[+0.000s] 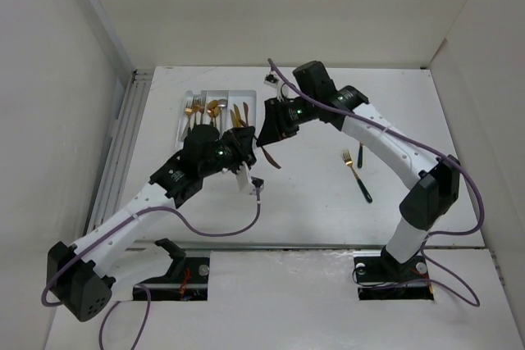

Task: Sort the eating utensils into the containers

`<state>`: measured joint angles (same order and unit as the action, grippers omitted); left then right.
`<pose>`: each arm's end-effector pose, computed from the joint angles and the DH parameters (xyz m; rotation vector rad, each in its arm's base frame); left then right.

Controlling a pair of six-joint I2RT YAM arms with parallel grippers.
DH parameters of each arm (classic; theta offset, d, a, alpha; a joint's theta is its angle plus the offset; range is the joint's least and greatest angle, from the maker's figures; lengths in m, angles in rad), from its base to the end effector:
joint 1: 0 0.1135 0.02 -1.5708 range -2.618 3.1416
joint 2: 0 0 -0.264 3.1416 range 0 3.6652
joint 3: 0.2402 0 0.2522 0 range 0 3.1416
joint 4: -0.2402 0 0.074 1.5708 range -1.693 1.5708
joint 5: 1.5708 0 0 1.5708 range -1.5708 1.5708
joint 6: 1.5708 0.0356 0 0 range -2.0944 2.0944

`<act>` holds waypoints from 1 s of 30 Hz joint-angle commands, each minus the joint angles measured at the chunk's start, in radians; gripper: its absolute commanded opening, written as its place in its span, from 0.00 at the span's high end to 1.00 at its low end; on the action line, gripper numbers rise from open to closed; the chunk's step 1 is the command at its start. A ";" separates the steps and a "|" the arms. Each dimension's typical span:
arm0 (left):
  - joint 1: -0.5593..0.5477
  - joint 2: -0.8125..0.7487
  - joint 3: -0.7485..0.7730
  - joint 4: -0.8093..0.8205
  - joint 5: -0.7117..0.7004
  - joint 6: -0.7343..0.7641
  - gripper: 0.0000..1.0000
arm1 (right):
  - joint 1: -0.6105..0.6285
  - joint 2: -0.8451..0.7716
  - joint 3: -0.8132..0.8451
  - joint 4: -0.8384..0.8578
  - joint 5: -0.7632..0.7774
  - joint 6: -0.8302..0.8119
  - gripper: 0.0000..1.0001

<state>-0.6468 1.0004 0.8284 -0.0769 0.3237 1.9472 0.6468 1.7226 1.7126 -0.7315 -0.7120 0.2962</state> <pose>0.1795 -0.1497 0.3263 1.8316 0.2721 0.6260 0.2892 0.2475 0.3638 -0.8084 2.3034 1.2797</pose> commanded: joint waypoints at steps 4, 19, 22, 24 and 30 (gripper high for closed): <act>-0.007 0.066 0.092 -0.099 -0.132 -0.453 1.00 | -0.124 -0.011 0.050 0.207 0.097 0.098 0.44; 0.558 0.603 0.532 -0.463 0.137 -1.513 1.00 | -0.300 0.014 0.096 0.382 0.416 0.158 0.05; 0.676 0.779 0.655 -0.524 0.222 -1.652 1.00 | -0.300 0.048 0.096 0.382 0.416 0.158 0.05; 0.731 0.889 0.716 -0.535 0.245 -1.705 1.00 | -0.300 0.058 0.096 0.373 0.416 0.158 0.05; 0.745 0.968 0.795 -0.486 0.184 -1.778 1.00 | -0.309 0.068 0.096 0.363 0.416 0.149 0.05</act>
<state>0.1265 2.0136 1.5623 -0.5468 0.4770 0.2607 0.3412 1.8061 1.7721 -0.3992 -0.3088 0.4595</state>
